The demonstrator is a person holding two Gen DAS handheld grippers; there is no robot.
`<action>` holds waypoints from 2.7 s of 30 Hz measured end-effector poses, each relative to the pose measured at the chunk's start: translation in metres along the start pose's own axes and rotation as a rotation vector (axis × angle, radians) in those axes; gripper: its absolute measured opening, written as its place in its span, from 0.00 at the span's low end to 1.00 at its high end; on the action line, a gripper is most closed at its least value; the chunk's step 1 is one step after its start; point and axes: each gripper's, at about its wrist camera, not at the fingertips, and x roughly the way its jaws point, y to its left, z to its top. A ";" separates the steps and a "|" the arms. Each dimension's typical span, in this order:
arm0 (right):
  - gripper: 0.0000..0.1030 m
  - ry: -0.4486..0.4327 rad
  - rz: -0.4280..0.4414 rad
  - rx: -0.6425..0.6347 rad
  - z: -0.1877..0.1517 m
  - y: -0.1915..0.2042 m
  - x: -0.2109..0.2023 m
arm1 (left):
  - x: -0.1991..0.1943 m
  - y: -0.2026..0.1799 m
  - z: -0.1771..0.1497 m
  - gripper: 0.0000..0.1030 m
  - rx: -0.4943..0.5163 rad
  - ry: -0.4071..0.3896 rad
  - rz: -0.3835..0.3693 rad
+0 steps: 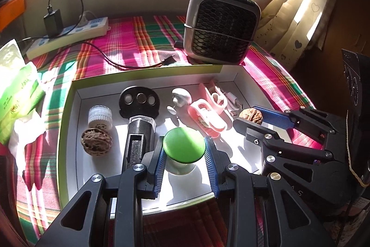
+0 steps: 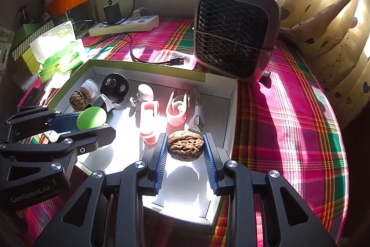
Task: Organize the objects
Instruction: 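Lower the green mushroom into the box and open the left tool while the right holds the walnut, then lower the walnut into the box and open the right tool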
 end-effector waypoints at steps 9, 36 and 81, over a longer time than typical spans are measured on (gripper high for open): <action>0.31 0.002 -0.001 -0.023 0.003 0.003 0.004 | 0.008 0.001 0.000 0.29 0.008 0.016 0.017; 0.31 0.014 -0.005 -0.064 0.001 0.014 0.013 | 0.011 0.003 0.000 0.29 0.006 0.022 0.035; 0.36 -0.014 0.000 0.014 -0.010 0.013 -0.010 | -0.012 -0.004 -0.011 0.38 -0.003 -0.010 0.075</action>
